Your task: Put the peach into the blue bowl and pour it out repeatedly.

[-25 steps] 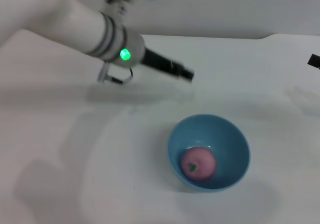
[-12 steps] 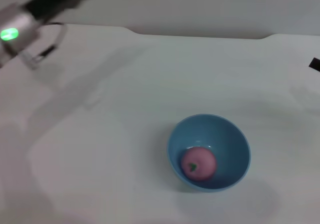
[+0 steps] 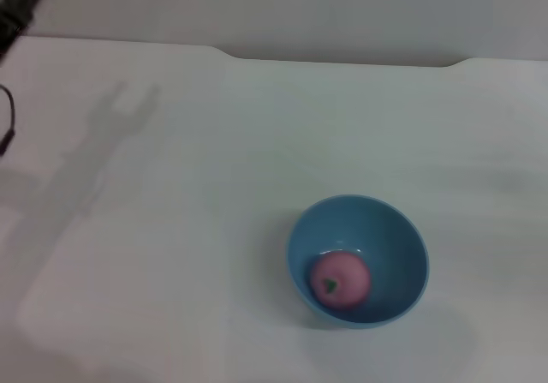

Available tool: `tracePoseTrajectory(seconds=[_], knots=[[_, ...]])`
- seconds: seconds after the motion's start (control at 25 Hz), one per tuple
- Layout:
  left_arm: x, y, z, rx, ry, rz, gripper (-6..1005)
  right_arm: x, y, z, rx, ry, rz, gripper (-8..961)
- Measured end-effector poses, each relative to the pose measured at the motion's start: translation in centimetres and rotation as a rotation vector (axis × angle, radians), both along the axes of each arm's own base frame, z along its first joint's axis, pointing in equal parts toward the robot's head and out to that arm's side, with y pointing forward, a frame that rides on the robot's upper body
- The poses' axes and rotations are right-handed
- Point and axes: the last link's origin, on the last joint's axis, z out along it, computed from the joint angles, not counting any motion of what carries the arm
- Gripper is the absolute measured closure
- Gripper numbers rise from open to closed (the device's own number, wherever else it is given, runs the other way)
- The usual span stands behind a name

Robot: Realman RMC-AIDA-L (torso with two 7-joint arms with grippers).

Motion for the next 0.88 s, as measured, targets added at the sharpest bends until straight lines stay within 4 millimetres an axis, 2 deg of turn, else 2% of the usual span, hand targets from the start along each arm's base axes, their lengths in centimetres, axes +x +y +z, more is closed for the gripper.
tracePoseTrajectory(seconds=[0.04, 0.08, 0.12, 0.2, 0.36, 0.48, 0.6, 0.88], knots=[[-0.2, -0.2, -0.6, 0.034, 0.095, 0.007, 185, 0.8, -0.5, -0.5, 0.090, -0.072, -0.045, 509], [-0.4, -0.5, -2.0, 0.072, 0.239, 0.011, 185, 0.8, -0.5, -0.5, 0.090, -0.072, -0.045, 510], [-0.4, -0.5, -2.0, 0.072, 0.239, 0.011, 185, 1.1, -0.7, -0.8, 0.133, -0.125, -0.064, 511], [-0.4, -0.8, -3.8, 0.105, 0.408, 0.013, 185, 1.1, -1.3, -1.7, 0.202, -0.263, -0.072, 515], [-0.3, -1.4, -7.1, 0.185, 0.768, 0.031, 185, -0.1, -2.1, -4.3, 0.249, -0.537, -0.043, 516], [0.0, -1.9, -9.1, 0.200, 0.955, 0.018, 185, -0.8, -2.4, -5.9, 0.240, -0.683, -0.026, 516], [0.1, -2.5, -10.1, 0.205, 1.018, 0.040, 184, -1.1, -2.6, -6.6, 0.235, -0.714, -0.034, 515], [0.1, -3.2, -10.6, 0.183, 0.909, 0.108, 184, -1.3, -2.4, -6.8, 0.232, -0.706, -0.034, 515]])
